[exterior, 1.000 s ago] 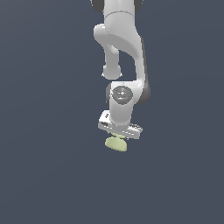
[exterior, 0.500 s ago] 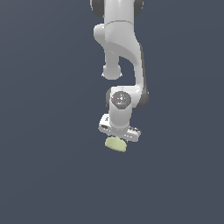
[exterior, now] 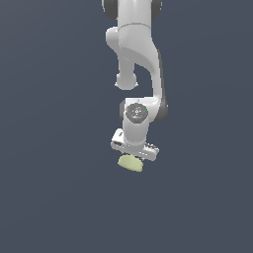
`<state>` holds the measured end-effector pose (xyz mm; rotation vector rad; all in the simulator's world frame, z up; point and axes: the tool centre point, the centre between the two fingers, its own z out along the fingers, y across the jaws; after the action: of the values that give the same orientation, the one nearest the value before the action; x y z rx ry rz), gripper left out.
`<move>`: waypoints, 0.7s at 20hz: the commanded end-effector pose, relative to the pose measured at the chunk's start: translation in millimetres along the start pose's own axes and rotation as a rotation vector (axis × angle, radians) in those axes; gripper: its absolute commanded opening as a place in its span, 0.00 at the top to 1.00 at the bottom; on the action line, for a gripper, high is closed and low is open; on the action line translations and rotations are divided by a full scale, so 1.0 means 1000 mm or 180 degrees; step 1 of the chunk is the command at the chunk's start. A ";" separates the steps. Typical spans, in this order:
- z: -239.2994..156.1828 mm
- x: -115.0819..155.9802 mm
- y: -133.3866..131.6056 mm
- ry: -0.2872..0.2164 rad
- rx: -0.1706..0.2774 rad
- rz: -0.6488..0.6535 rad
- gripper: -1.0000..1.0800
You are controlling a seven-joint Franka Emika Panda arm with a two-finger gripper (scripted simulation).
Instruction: Pick up the object and move it to a goal position.
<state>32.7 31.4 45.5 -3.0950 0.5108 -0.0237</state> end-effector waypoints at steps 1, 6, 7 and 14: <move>0.021 -0.005 0.000 -0.0045 -0.0022 -0.0028 1.00; -0.002 0.000 0.002 0.0001 0.0000 0.0000 1.00; -0.003 0.000 0.003 0.0001 0.0000 0.0000 1.00; -0.026 -0.004 0.021 -0.0003 -0.0001 -0.0002 1.00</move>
<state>23.8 17.3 64.4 -3.0956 0.5091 -0.0207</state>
